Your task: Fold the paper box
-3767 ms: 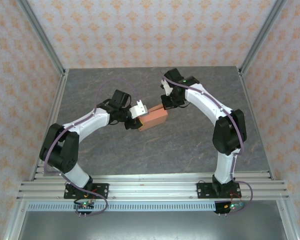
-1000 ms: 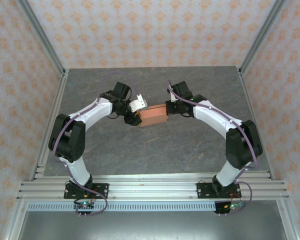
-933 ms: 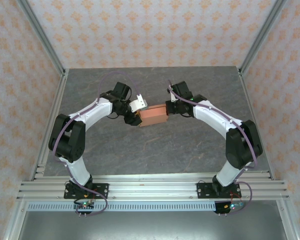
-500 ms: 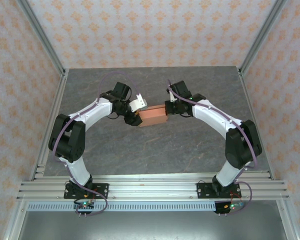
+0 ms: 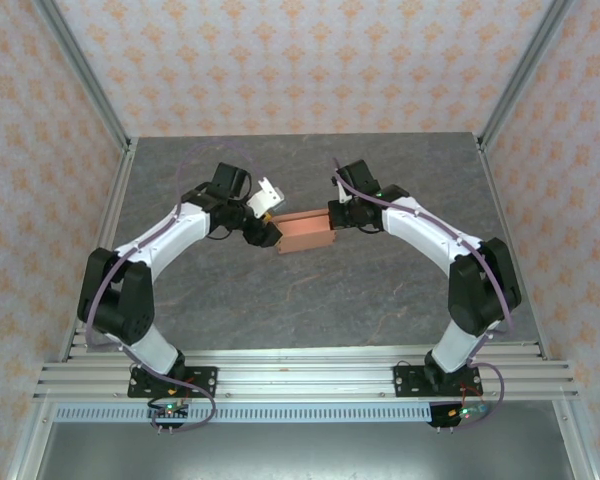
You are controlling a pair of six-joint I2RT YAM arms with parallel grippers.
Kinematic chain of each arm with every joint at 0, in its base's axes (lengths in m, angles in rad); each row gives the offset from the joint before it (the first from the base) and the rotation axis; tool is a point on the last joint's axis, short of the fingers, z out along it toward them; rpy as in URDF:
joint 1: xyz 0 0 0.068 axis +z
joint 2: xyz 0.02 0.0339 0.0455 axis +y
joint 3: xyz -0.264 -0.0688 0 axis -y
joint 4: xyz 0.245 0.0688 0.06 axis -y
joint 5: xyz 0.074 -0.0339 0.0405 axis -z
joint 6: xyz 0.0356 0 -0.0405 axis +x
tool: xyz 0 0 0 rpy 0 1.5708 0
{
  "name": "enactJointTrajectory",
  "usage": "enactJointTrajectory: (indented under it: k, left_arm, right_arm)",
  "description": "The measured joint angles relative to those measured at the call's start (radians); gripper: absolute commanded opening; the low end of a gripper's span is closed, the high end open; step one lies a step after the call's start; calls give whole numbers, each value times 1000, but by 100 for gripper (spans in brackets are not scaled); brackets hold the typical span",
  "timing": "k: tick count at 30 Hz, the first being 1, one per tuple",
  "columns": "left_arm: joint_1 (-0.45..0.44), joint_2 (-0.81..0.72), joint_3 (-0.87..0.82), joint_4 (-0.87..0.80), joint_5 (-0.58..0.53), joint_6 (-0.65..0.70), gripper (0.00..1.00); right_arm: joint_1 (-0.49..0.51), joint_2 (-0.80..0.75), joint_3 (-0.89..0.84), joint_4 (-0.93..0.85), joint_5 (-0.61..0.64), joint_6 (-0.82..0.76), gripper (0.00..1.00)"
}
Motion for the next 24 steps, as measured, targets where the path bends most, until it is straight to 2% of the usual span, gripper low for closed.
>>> enactJointTrajectory:
  k: [5, 9, 16, 24]
  left_arm:
    - [-5, -48, -36, 63, -63, -206, 52]
    - [-18, -50, -36, 70, -139, -301, 51]
    - [-44, -14, -8, 46, -221, -325, 48]
    - [-47, 50, 46, 22, -241, -308, 31]
  right_arm:
    - [4, 6, 7, -4, 1, 0, 0]
    - [4, 7, 9, -4, 5, 4, 0]
    - [4, 8, 9, -4, 8, 8, 0]
    - [4, 8, 10, -5, 12, 8, 0]
